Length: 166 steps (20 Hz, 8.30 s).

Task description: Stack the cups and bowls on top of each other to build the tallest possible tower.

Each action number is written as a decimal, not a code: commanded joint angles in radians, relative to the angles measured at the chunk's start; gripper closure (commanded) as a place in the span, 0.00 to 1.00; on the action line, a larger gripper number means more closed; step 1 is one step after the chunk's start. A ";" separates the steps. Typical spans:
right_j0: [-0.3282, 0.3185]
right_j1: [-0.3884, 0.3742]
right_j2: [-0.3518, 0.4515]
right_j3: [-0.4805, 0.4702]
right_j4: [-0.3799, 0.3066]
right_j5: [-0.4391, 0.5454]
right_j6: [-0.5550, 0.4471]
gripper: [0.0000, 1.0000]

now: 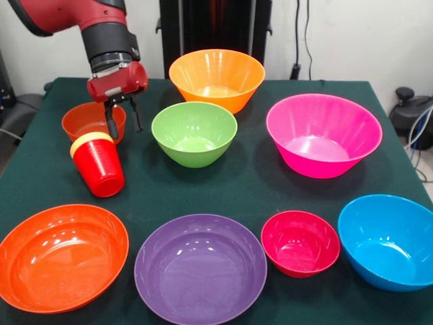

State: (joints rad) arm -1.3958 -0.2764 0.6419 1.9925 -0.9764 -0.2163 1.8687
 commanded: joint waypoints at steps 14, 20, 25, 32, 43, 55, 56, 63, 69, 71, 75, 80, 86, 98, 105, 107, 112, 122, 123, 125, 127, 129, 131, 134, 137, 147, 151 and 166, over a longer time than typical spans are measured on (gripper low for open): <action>-0.064 0.061 0.042 -0.105 -0.115 0.161 -0.006 0.00; -0.067 0.082 0.052 -0.122 -0.151 0.154 -0.005 0.00; -0.078 0.092 0.069 -0.127 -0.170 0.136 0.021 0.00; -0.101 0.132 0.116 -0.157 -0.207 0.164 0.018 0.00; -0.161 0.184 0.206 -0.176 -0.237 0.286 -0.102 0.00; -0.222 0.272 0.282 -0.212 -0.224 0.389 -0.250 0.00; -0.231 0.289 0.289 -0.218 -0.220 0.396 -0.261 0.00; -0.239 0.293 0.312 -0.223 -0.217 0.422 -0.295 0.00; -0.228 0.277 0.323 -0.220 -0.227 0.416 -0.285 0.00; -0.235 0.293 0.335 -0.222 -0.230 0.415 -0.297 0.00; -0.217 0.268 0.332 -0.221 -0.245 0.398 -0.269 0.00; -0.211 0.265 0.341 -0.227 -0.246 0.394 -0.263 0.00; -0.190 0.255 0.335 -0.238 -0.252 0.376 -0.227 0.00; -0.125 0.179 0.286 -0.237 -0.281 0.308 -0.123 0.00; -0.090 0.144 0.265 -0.239 -0.283 0.285 -0.062 0.00; -0.080 0.132 0.259 -0.237 -0.285 0.279 -0.049 0.00; -0.065 0.124 0.248 -0.240 -0.288 0.264 -0.026 0.00; -0.086 0.190 0.265 -0.262 -0.286 0.271 -0.033 0.00; -0.096 0.207 0.275 -0.265 -0.287 0.284 -0.051 0.00; -0.111 0.237 0.291 -0.273 -0.290 0.303 -0.083 0.00; -0.120 0.256 0.299 -0.278 -0.291 0.311 -0.099 0.00; -0.134 0.274 0.307 -0.279 -0.289 0.321 -0.118 0.00; -0.142 0.289 0.312 -0.282 -0.292 0.328 -0.134 0.00; -0.154 0.311 0.320 -0.284 -0.291 0.338 -0.156 0.00; -0.159 0.312 0.321 -0.283 -0.290 0.341 -0.163 0.00; -0.128 0.263 0.304 -0.273 -0.290 0.323 -0.126 0.00; -0.114 0.244 0.297 -0.272 -0.296 0.323 -0.127 0.00; 0.077 0.023 0.112 -0.277 -0.316 0.125 0.025 1.00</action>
State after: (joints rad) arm -1.4464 -0.1609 0.8828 1.8242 -1.2287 -0.0015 1.8683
